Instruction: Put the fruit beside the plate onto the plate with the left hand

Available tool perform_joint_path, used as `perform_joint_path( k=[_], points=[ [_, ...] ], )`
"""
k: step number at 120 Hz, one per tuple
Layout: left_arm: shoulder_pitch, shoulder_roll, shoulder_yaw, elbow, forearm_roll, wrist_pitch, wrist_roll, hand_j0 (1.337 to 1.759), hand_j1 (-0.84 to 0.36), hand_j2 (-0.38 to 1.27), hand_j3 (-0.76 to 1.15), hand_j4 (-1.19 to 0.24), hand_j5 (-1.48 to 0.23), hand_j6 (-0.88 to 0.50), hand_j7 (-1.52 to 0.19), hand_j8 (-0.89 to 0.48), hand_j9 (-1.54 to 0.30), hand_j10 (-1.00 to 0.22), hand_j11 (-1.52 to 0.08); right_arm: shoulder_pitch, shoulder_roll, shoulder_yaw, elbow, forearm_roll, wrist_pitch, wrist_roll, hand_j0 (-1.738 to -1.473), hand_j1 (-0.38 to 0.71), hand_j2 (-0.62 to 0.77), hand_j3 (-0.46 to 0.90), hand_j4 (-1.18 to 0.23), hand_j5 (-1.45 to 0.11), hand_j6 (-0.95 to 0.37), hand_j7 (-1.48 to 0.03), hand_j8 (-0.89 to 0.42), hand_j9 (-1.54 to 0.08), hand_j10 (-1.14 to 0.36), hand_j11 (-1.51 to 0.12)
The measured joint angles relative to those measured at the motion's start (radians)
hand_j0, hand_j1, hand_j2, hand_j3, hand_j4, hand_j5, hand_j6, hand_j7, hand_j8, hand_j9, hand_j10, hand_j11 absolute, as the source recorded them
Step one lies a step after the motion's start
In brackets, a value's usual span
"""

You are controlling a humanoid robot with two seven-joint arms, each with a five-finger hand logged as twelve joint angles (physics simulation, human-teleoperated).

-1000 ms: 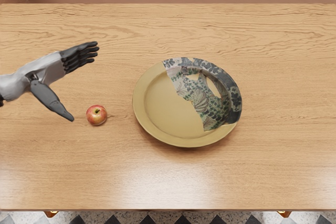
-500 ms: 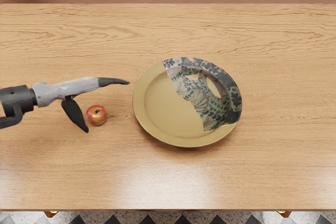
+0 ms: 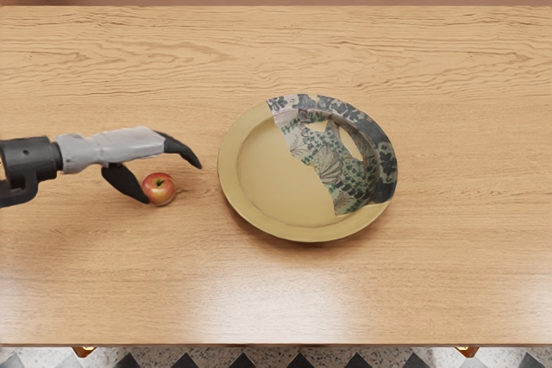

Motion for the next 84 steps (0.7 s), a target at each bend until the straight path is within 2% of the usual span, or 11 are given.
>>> perform_joint_path(
  k=[33, 84],
  points=[
    [-0.024, -0.002, 0.076, 0.014, 0.013, 0.042, 0.000, 1.658, -0.14, 0.09, 0.00, -0.42, -0.53, -0.42, -0.53, -0.42, -0.53, -0.41, -0.53, 0.000, 0.000, 0.000, 0.000, 0.000, 0.000, 0.000, -1.658, -0.35, 0.00, 0.00, 0.00, 0.00, 0.00, 0.00, 0.00, 0.00, 0.00, 0.00],
    [-0.034, -0.053, 0.121, 0.077, 0.042, 0.096, 0.000, 1.657, -0.25, 0.11, 0.00, -0.50, -0.66, -0.50, -0.66, -0.50, -0.66, -0.50, -0.66, 0.000, 0.000, 0.000, 0.000, 0.000, 0.000, 0.000, -1.658, -0.35, 0.00, 0.00, 0.00, 0.00, 0.00, 0.00, 0.00, 0.00, 0.00, 0.00]
  ],
)
